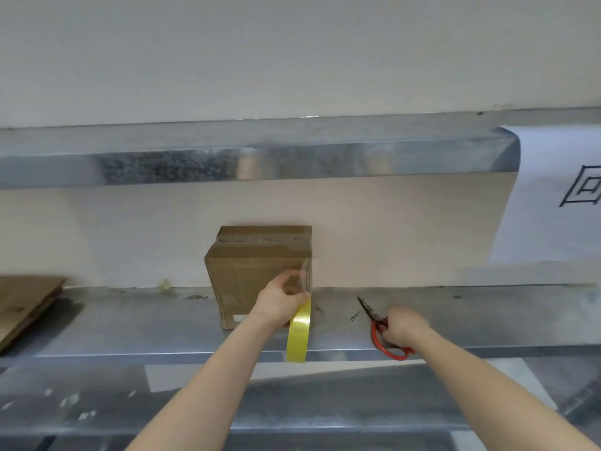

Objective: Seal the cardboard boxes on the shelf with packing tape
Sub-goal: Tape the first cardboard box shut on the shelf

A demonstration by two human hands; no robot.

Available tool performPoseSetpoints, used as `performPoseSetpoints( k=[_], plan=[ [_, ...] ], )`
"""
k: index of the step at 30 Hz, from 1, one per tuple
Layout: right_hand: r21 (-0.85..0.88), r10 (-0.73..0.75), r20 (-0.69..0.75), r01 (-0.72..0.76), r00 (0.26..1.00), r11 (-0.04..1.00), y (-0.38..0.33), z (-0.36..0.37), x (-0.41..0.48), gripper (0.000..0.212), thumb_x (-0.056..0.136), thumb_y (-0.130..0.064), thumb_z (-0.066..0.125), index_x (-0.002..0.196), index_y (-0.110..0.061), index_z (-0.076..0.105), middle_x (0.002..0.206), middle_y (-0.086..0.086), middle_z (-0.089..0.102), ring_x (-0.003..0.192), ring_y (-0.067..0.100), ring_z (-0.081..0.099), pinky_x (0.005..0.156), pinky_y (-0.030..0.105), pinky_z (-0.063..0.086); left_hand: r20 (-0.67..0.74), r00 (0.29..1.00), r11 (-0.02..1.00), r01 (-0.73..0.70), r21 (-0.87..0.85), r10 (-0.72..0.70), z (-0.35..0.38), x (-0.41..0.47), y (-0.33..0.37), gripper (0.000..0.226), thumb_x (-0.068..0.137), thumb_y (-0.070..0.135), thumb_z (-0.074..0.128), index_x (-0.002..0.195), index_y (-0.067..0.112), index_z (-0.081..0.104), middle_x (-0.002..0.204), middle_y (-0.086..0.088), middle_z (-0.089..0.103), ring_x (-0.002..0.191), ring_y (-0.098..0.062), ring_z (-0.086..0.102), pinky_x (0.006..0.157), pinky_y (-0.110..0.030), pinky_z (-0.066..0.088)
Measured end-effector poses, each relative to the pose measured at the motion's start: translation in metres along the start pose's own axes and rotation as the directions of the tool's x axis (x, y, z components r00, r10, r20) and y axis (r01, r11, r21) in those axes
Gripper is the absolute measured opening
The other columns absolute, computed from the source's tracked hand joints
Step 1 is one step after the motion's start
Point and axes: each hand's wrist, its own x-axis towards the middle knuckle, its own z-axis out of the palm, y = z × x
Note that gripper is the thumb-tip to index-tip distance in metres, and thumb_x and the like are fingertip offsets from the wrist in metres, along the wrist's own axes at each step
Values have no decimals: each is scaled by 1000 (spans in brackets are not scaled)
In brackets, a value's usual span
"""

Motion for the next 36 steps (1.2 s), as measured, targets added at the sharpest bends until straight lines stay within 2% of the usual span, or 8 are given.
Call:
performPoseSetpoints(
  k=[3, 7, 9, 13, 16, 22, 29, 36],
  plan=[
    [112, 62, 28, -64, 998, 992, 2, -6, -10, 29, 79, -35, 63, 63, -18, 47, 76, 0, 58, 76, 20, 58, 61, 23, 41, -62, 998, 1000, -14, 10, 14, 3, 0, 2, 31, 83, 22, 72, 104, 41, 60, 100, 3, 67, 95, -18, 64, 69, -24, 52],
    [464, 68, -45, -40, 997, 885, 2, -35, -31, 39, 80, -39, 68, 55, -15, 49, 49, -1, 50, 52, 17, 51, 50, 20, 37, -164, 986, 1000, -9, 8, 11, 12, -5, 8, 28, 82, 21, 73, 106, 31, 65, 100, 7, 65, 96, -13, 61, 87, -29, 51],
    [519, 29, -153, 55, 988, 853, -2, -59, -45, 43, 77, -48, 71, 63, -11, 52, 55, 1, 51, 56, 18, 48, 51, 24, 36, -183, 983, 1000, -2, -23, -3, 16, -10, 10, 24, 84, 21, 70, 105, 31, 64, 100, 6, 65, 93, -12, 59, 85, -27, 49],
    [528, -40, -146, 112, 988, 842, -18, -97, -84, 56, 83, -61, 59, 103, -10, 49, 83, 0, 58, 73, 9, 54, 58, 24, 39, -273, 959, 997, 65, -49, -75, 18, -12, 8, 15, 85, 24, 68, 94, 31, 59, 96, 7, 62, 103, -21, 58, 90, -29, 45],
    [432, -111, -87, 138, 990, 891, -29, -110, -106, 65, 77, -70, 59, 103, -13, 44, 89, -2, 56, 79, 10, 53, 64, 26, 39, -295, 950, 994, 87, -64, -102, 18, -12, 10, 16, 83, 26, 69, 92, 31, 57, 98, 6, 64, 106, -24, 59, 94, -34, 47],
    [377, -130, 71, 94, 989, 921, -53, -116, -115, 84, 72, -77, 58, 117, -9, 40, 77, -4, 52, 70, 9, 50, 58, 24, 38, -279, 955, 994, 85, -75, -103, 21, -12, 9, 26, 81, 30, 72, 101, 35, 55, 110, 3, 65, 110, -25, 57, 95, -32, 45],
    [317, -115, 166, 58, 979, 947, -77, -126, -109, 79, 68, -81, 57, 96, -7, 45, 73, 7, 54, 54, 18, 49, 48, 22, 37, -260, 962, 994, 66, -91, -88, 19, -15, 9, 36, 83, 23, 69, 115, 31, 57, 114, 2, 62, 110, -22, 57, 90, -28, 45],
    [293, -175, 145, 126, 974, 948, -91, -130, -105, 66, 71, -77, 59, 69, -12, 45, 65, 7, 51, 48, 18, 45, 47, 21, 36, -228, 970, 992, 65, -111, -89, 15, -17, 11, 42, 82, 19, 70, 120, 28, 55, 115, -2, 61, 99, -19, 54, 90, -32, 50]
  ],
)
